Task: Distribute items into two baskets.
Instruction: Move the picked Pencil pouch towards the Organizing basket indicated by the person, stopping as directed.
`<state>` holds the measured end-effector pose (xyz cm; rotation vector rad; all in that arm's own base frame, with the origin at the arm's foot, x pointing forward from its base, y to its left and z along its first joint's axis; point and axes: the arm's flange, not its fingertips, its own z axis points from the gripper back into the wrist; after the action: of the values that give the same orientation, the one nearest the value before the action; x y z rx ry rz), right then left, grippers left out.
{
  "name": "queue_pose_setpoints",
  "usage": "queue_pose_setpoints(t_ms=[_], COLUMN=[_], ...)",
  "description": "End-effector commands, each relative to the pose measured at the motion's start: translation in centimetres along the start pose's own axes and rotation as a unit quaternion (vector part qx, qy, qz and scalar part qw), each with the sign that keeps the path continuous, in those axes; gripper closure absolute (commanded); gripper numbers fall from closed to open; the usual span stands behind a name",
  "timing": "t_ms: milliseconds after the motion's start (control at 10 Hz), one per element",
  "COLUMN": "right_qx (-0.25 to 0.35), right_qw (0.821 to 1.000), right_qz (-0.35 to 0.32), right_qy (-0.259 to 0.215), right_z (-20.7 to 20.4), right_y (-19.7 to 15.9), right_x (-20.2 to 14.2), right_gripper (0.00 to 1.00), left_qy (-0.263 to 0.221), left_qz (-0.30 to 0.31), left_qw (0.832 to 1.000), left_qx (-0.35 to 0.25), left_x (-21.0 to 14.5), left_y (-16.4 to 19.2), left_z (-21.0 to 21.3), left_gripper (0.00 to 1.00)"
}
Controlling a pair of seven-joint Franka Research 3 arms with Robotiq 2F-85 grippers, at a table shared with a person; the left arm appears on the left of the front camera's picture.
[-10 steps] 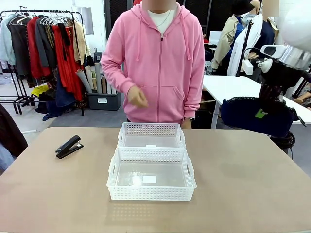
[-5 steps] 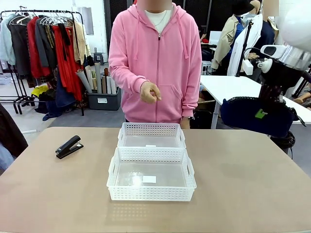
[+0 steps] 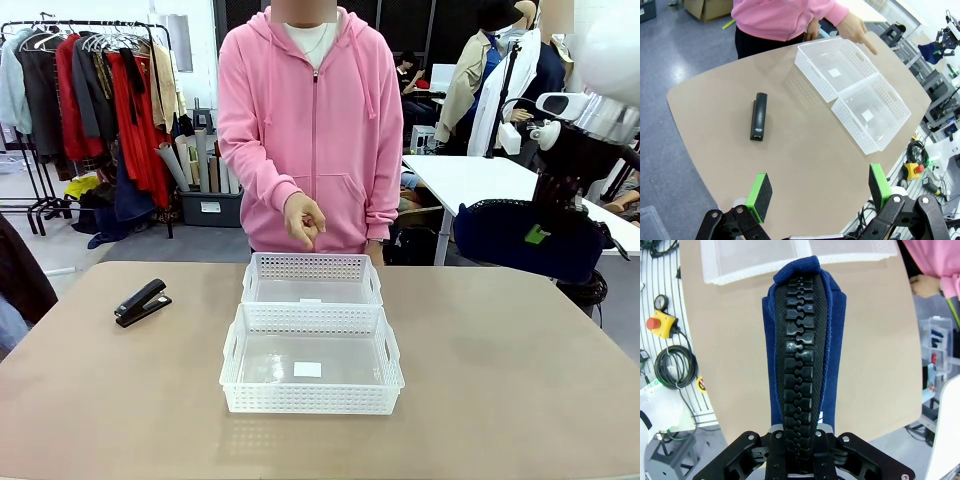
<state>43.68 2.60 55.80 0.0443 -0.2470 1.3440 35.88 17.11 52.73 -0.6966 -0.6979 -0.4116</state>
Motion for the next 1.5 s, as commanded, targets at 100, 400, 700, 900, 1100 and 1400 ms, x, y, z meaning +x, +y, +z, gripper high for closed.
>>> queue_pose_setpoints(t_ms=[100, 400, 700, 900, 1100, 1400], right_qx=[0.000, 0.000, 0.000, 0.000, 0.019, 0.029], right_qw=[1.000, 1.000, 1.000, 1.000, 0.999, 0.999], right_qz=[-0.005, -0.005, -0.005, 0.000, -0.006, 0.010], right_qy=[-0.007, -0.007, -0.007, 0.000, -0.031, -0.022], right_z=[0.2, 0.2, 0.2, 0.0, -0.5, -1.5], right_y=[0.0, 0.0, 0.0, 0.0, 1.1, 3.5], right_x=[0.0, 0.0, 0.0, 0.0, 0.4, 2.4], right_gripper=[1.00, 1.00, 1.00, 1.00, 1.00, 1.00], left_qy=[-0.010, -0.010, -0.010, -0.010, -0.010, -0.010], left_qz=[-0.004, -0.004, -0.004, -0.004, -0.004, -0.004], left_qw=[1.000, 1.000, 1.000, 1.000, 1.000, 1.000], left_qx=[-0.006, -0.006, -0.006, -0.006, -0.006, -0.006], left_x=[0.1, 0.1, 0.1, 0.1, 0.1, 0.1], left_y=[0.0, 0.0, 0.0, 0.0, 0.0, 0.0], left_z=[0.1, 0.1, 0.1, 0.1, 0.1, 0.1], left_gripper=[0.00, 0.00, 0.00, 0.00, 0.00, 0.00])
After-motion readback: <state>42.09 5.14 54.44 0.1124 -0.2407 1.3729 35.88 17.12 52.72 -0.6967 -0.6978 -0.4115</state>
